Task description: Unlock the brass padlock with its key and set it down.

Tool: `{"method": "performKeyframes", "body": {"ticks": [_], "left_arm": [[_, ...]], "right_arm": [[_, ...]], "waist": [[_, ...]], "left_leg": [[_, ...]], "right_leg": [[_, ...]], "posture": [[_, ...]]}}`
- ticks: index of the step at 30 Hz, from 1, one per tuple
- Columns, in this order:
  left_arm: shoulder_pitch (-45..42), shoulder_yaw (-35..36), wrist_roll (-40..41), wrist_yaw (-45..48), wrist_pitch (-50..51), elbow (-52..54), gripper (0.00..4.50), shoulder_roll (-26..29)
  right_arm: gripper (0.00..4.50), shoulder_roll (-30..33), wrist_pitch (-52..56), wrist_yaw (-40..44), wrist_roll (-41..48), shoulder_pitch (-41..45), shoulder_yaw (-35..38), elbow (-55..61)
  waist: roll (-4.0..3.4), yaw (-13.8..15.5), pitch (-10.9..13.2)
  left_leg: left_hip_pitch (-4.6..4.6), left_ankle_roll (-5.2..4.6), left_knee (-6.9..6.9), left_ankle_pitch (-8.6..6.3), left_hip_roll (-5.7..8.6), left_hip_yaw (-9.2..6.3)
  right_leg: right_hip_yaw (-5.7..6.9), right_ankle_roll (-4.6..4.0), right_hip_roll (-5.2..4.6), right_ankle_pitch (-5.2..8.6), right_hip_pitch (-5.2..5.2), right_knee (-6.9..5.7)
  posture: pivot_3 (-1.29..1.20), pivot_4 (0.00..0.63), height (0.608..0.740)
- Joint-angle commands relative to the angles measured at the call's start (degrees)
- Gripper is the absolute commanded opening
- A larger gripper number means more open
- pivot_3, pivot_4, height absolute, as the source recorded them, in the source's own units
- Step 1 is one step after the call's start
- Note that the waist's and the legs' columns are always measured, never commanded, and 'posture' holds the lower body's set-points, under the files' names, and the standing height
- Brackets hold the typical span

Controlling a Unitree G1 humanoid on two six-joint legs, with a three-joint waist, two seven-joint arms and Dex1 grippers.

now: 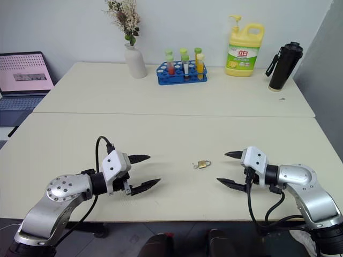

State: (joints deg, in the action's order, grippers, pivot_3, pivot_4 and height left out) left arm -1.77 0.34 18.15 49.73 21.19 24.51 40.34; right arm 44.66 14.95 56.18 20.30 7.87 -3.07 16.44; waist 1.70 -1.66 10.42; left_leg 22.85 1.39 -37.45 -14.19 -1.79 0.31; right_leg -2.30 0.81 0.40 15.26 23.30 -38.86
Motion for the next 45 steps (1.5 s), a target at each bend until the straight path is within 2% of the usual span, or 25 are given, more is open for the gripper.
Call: {"method": "performKeyframes", "body": {"ticks": [1,12,15,20,24,29,36,39,45], "left_arm": [[-0.27,0.25,1.02,0.60,-0.41,2.19,4.40,0.38],[0.76,-0.25,-0.05,2.36,-1.06,3.06,4.40,2.11],[1.02,-1.62,-1.28,4.07,-2.57,3.61,4.40,3.42],[-0.48,-1.18,3.93,5.74,2.00,5.84,4.40,3.63],[-1.46,-1.65,3.90,6.70,2.27,6.26,4.40,4.58],[-1.33,-2.94,2.42,5.80,1.46,6.07,4.40,4.36],[-0.55,-2.90,1.57,5.51,0.71,5.95,4.40,4.26],[-0.10,-2.53,1.32,5.49,0.25,5.78,4.40,4.35],[1.04,-1.55,1.34,4.80,0.10,5.81,4.40,4.14]], "right_arm": [[4.50,-0.07,-1.15,0.74,0.28,0.40,1.14,1.40],[4.50,2.02,-4.59,5.59,-1.78,1.00,-0.06,-1.28],[4.50,2.94,-5.43,9.66,-2.48,4.44,-2.01,-3.31],[4.50,1.74,-6.21,12.22,-4.86,9.99,-5.24,-8.01],[4.50,0.74,-5.60,15.83,-6.51,16.28,-8.82,-13.69],[4.50,-5.59,-8.45,18.93,-12.38,28.35,-15.55,-27.60],[4.50,-13.83,-15.25,20.48,-18.74,38.49,-20.31,-45.67],[4.50,-16.00,-15.68,20.94,-19.72,40.14,-20.43,-50.79],[4.50,-16.98,-15.48,20.44,-21.07,38.25,-20.35,-51.58]], "waist": [[0.00,0.00,0.00],[0.00,0.00,0.00],[-0.01,-0.08,0.01],[0.00,-0.03,0.01],[0.00,-0.09,0.03],[-0.01,-0.28,0.03],[-0.04,-0.17,0.05],[-0.04,-0.02,0.05],[-0.05,-0.05,0.05]], "left_leg": [[0.00,0.00,0.00,0.00,0.00,0.00],[-0.02,0.00,0.00,0.00,0.00,0.00],[-0.03,0.00,0.00,0.00,0.00,0.01],[-0.04,0.00,0.00,0.00,-0.01,-0.01],[-0.05,0.00,0.00,0.00,0.01,0.01],[-0.07,0.00,-0.01,0.00,-0.01,0.02],[-0.04,0.00,-0.02,0.00,0.02,0.03],[-0.03,0.00,-0.03,0.00,0.02,0.02],[-0.02,0.00,-0.03,0.00,0.00,0.01]], "right_leg": [[0.00,0.00,0.00,0.00,0.00,0.00],[0.01,0.00,0.01,0.00,0.00,-0.01],[0.00,0.00,0.01,0.00,0.00,-0.01],[0.03,-0.02,0.02,0.00,0.00,-0.03],[0.01,-0.03,0.05,0.01,0.00,-0.04],[-0.01,-0.04,0.07,0.00,0.00,-0.08],[-0.01,-0.09,0.07,-0.02,0.02,-0.07],[0.01,-0.14,0.02,-0.05,0.02,-0.08],[0.01,-0.33,-0.04,-0.15,0.03,-0.09]], "posture": [[0.00,0.150,0.740],[0.00,0.150,0.740],[0.00,0.150,0.740],[0.00,0.150,0.740],[0.00,0.150,0.740],[0.00,0.150,0.740],[0.00,0.150,0.740],[0.00,0.150,0.740],[0.00,0.150,0.740]]}}
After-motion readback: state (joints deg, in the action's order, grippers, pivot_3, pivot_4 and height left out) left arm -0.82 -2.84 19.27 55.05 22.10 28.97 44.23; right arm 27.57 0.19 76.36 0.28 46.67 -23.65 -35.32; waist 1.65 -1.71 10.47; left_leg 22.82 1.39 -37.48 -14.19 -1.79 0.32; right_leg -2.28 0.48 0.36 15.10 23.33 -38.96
